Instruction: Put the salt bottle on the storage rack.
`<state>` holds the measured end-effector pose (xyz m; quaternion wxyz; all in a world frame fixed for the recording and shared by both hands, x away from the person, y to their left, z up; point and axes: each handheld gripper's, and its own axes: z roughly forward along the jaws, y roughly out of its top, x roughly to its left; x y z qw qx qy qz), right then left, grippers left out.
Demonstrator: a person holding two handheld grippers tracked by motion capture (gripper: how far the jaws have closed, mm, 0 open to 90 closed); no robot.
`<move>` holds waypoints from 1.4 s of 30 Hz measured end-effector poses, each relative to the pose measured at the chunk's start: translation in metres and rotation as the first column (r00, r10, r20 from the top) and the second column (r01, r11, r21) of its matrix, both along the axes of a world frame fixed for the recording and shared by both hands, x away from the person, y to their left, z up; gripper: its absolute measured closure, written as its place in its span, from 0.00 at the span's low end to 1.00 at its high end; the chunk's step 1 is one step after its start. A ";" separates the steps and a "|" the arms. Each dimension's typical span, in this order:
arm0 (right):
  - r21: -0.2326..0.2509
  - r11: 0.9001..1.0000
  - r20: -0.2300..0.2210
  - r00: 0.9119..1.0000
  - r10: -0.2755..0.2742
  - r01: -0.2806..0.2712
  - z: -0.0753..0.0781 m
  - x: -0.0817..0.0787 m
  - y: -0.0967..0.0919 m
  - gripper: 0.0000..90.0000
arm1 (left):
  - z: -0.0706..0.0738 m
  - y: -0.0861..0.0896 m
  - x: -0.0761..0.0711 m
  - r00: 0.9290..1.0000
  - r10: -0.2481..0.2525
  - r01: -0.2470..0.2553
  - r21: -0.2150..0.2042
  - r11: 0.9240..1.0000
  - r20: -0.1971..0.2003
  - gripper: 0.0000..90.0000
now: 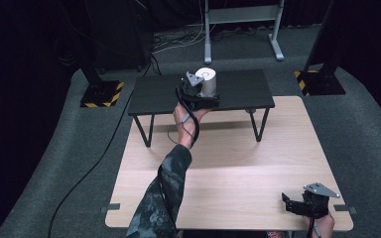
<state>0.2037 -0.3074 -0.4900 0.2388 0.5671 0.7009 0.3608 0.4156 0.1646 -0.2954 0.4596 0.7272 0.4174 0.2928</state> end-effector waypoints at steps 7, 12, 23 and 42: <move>-0.003 1.000 -0.003 1.000 -0.011 0.011 0.000 0.000 0.002 0.00 | -0.029 0.037 -0.061 1.000 -0.028 0.028 0.059 0.998 0.011 0.00; -0.001 1.000 -0.003 1.000 -0.016 0.016 0.000 0.000 0.002 0.00 | -0.082 0.074 -0.117 0.999 0.026 -0.024 0.051 0.998 -0.030 0.00; -0.024 0.999 0.009 1.000 -0.027 0.028 0.000 -0.002 0.007 0.00 | -0.168 0.105 -0.178 0.981 0.151 -0.143 0.071 0.987 -0.123 0.00; -0.039 0.998 0.002 0.999 -0.042 0.042 0.001 -0.001 0.011 0.00 | -0.184 0.110 -0.167 0.964 0.126 -0.108 0.088 0.990 -0.233 0.00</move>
